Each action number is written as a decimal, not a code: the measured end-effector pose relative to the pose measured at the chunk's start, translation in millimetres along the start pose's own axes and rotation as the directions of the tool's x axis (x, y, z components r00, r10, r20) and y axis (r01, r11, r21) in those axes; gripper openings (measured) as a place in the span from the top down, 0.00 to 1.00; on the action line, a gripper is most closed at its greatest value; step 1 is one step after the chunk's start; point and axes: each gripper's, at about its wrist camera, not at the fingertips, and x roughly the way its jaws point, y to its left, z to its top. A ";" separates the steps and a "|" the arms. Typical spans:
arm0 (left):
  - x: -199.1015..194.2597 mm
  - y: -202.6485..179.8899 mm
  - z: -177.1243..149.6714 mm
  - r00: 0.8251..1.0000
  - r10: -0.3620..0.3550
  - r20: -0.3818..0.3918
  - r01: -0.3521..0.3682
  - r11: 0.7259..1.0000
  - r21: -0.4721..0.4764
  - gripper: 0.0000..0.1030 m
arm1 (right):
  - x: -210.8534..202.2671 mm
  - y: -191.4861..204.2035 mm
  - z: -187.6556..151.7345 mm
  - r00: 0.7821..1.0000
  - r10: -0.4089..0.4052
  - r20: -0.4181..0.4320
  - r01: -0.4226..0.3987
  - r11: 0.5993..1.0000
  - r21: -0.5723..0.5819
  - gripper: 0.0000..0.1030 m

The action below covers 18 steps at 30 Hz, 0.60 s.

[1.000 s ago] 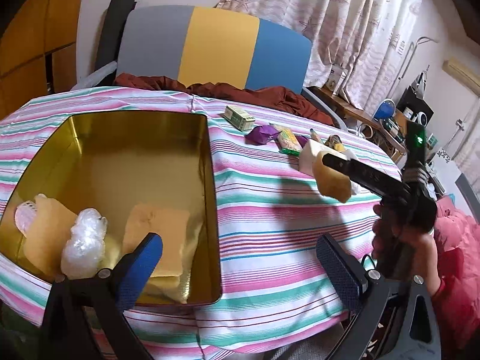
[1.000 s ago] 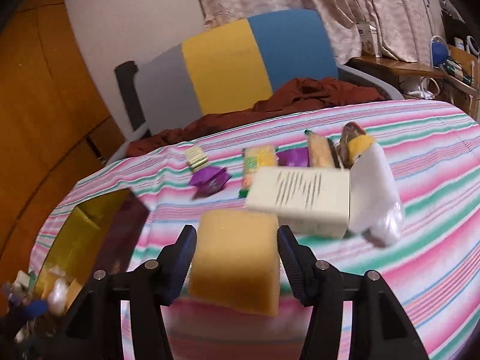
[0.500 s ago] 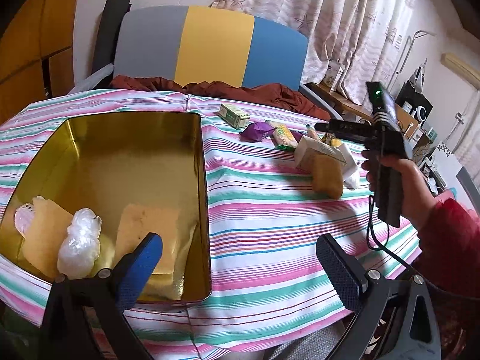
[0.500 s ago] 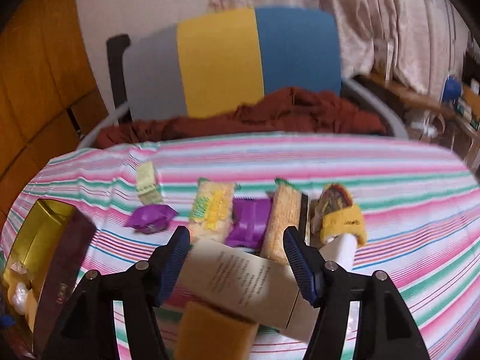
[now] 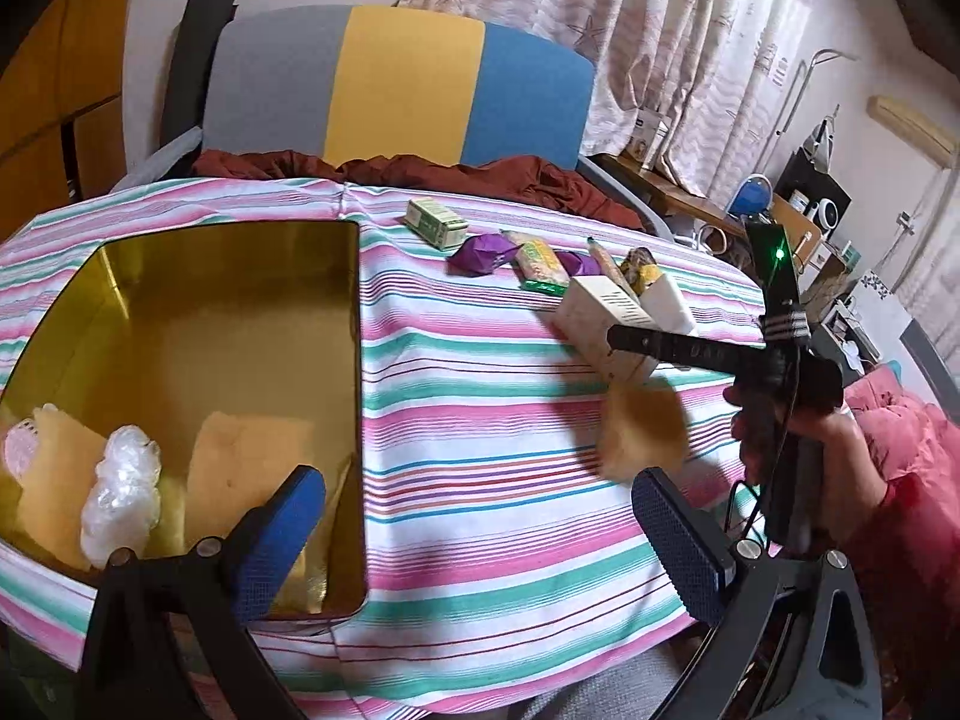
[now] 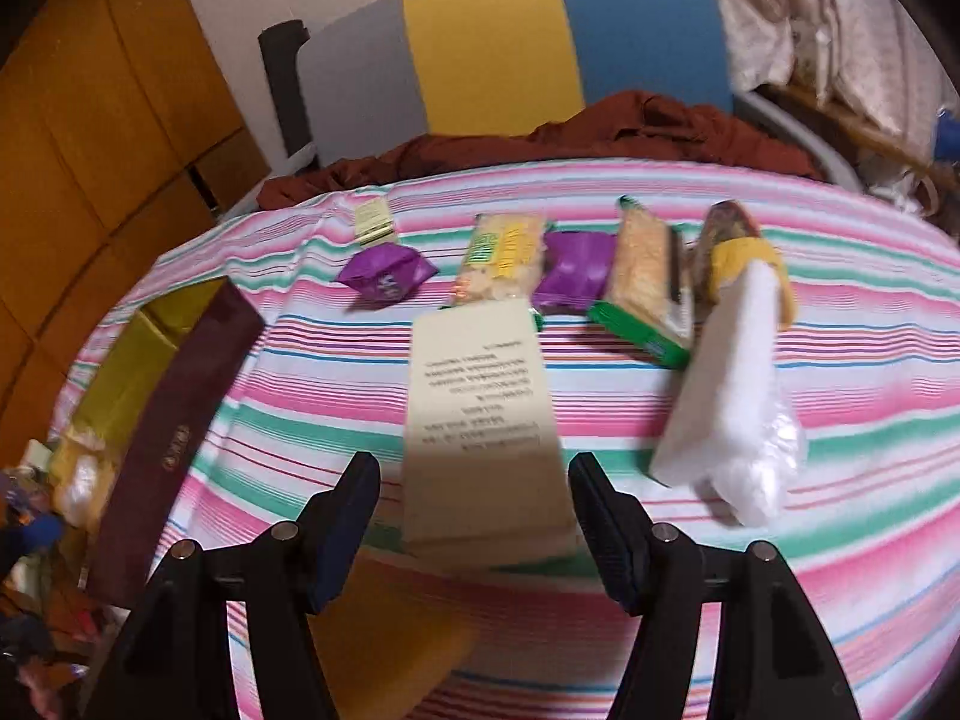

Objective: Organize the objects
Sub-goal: 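Lift the white box with the right tool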

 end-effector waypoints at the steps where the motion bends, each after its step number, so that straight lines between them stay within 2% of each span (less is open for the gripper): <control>1: 0.8 -1.9 0.5 1.000 -0.002 0.000 0.002 1.000 0.004 0.00 | -0.4 -1.1 0.1 1.000 -0.015 0.007 0.015 1.000 0.012 0.35; 5: 4.7 -8.7 0.5 1.000 -0.010 -0.013 0.010 1.000 0.010 0.00 | 6.8 8.4 10.8 0.999 -0.045 0.006 0.045 0.999 -0.022 0.35; 7: 5.6 -12.7 0.0 1.000 -0.016 -0.019 0.016 1.000 0.016 0.00 | 18.4 19.7 16.7 0.993 -0.117 -0.012 0.116 0.990 -0.075 0.37; 9: 6.1 -15.9 -0.3 1.000 -0.016 -0.020 0.017 1.000 0.026 0.00 | 24.6 24.2 16.2 0.989 -0.148 -0.007 0.146 0.984 -0.104 0.50; 10: 6.9 -17.4 -0.2 1.000 -0.015 -0.023 0.016 0.999 0.034 0.00 | 25.9 24.2 15.3 0.990 -0.140 -0.006 0.139 0.985 -0.100 0.51; 13: 10.4 -22.1 0.3 0.999 -0.014 -0.028 0.016 0.999 0.047 0.00 | 17.9 17.2 10.3 0.995 -0.102 0.019 0.103 0.994 -0.043 0.52; 18: 22.1 -34.3 6.1 0.998 -0.035 -0.044 0.038 0.997 0.061 0.00 | -22.3 -2.7 -6.4 0.988 -0.096 0.121 0.083 0.990 0.110 0.52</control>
